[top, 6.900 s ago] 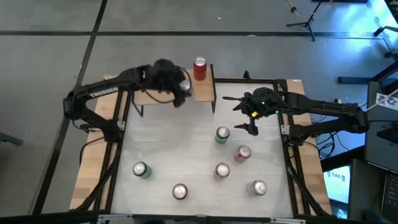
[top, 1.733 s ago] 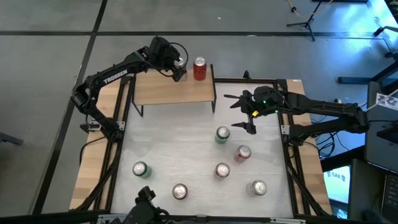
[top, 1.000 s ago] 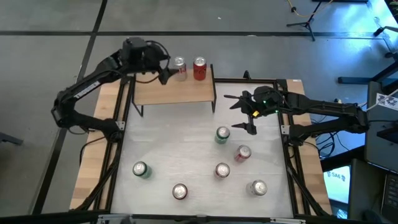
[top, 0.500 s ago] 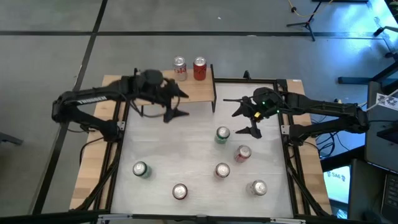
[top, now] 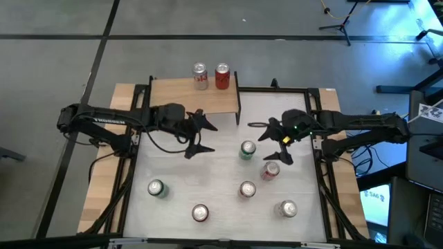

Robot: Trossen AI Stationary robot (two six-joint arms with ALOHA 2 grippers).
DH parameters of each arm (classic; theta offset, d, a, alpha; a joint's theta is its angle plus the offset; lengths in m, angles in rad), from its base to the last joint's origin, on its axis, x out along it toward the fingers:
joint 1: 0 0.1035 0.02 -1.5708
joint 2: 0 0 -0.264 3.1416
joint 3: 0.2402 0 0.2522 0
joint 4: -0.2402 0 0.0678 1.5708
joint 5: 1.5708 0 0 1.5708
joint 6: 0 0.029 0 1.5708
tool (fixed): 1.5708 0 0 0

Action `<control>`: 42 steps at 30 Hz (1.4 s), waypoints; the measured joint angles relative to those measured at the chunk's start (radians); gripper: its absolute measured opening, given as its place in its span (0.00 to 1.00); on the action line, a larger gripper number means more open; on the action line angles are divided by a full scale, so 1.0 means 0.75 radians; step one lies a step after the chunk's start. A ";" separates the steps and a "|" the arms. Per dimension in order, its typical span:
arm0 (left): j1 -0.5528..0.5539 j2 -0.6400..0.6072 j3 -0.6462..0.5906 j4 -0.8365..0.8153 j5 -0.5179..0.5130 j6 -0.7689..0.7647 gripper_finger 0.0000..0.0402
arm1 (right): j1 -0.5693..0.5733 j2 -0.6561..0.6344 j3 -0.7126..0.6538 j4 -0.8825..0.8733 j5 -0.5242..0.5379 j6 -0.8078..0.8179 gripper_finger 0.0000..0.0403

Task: Place canned beverage on shelf
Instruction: Put the bottom red white soda can on the shelf

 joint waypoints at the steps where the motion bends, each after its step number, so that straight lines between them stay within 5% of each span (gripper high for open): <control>1: -0.014 0.005 -0.002 0.002 -0.017 0.000 0.98 | 0.025 0.000 0.000 -0.004 0.022 0.010 0.96; 13: -0.136 0.064 -0.002 0.071 -0.137 0.000 0.98 | 0.262 0.000 0.000 -0.161 0.157 0.216 0.96; 26: -0.160 0.134 -0.002 0.103 -0.244 -0.001 0.98 | 0.352 0.000 0.000 -0.317 0.252 0.266 0.96; 35: -0.160 0.134 -0.002 0.105 -0.256 -0.004 0.98 | 0.352 0.001 0.000 -0.257 0.230 0.267 0.96; 42: -0.160 0.134 -0.002 0.107 -0.256 -0.004 0.98 | 0.352 0.002 0.000 0.029 0.241 0.266 0.96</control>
